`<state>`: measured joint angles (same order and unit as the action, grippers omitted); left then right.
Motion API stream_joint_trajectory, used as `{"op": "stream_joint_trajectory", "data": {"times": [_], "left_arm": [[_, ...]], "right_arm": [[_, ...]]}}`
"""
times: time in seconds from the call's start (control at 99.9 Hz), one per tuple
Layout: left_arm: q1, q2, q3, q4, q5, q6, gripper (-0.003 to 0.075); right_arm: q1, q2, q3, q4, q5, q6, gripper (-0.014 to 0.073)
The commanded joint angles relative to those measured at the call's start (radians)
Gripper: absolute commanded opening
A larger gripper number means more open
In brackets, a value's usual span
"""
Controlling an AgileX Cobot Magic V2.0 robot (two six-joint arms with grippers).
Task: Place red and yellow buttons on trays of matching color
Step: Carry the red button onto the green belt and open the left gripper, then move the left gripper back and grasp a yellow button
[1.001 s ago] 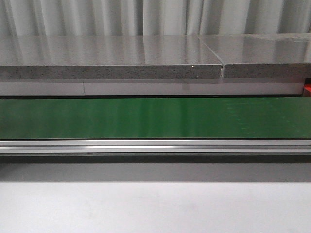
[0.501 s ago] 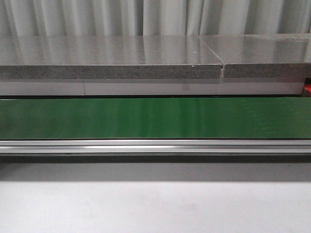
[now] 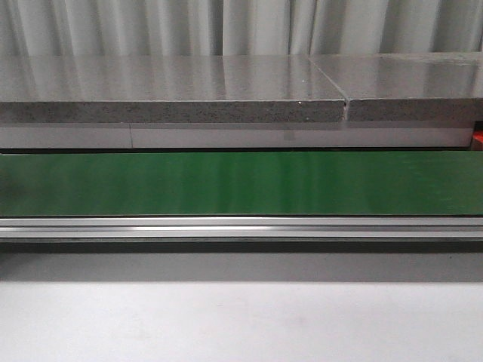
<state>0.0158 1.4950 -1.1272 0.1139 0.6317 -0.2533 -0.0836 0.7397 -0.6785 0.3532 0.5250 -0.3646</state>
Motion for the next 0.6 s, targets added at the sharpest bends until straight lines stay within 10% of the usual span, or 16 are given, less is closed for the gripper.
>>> {"op": "stream_joint_trajectory", "data": {"times": [0.0,0.591], "left_arm": [[-0.006,-0.04,-0.068,0.002,-0.013,0.006,0.0494],[0.303,-0.136,-0.062,-0.076,0.052,-0.028,0.0494]], "right_arm": [[0.003,-0.006,-0.025,0.014,-0.059,-0.007,-0.0066],[0.003,-0.006,-0.025,0.014,-0.059,-0.007,-0.0066]]}}
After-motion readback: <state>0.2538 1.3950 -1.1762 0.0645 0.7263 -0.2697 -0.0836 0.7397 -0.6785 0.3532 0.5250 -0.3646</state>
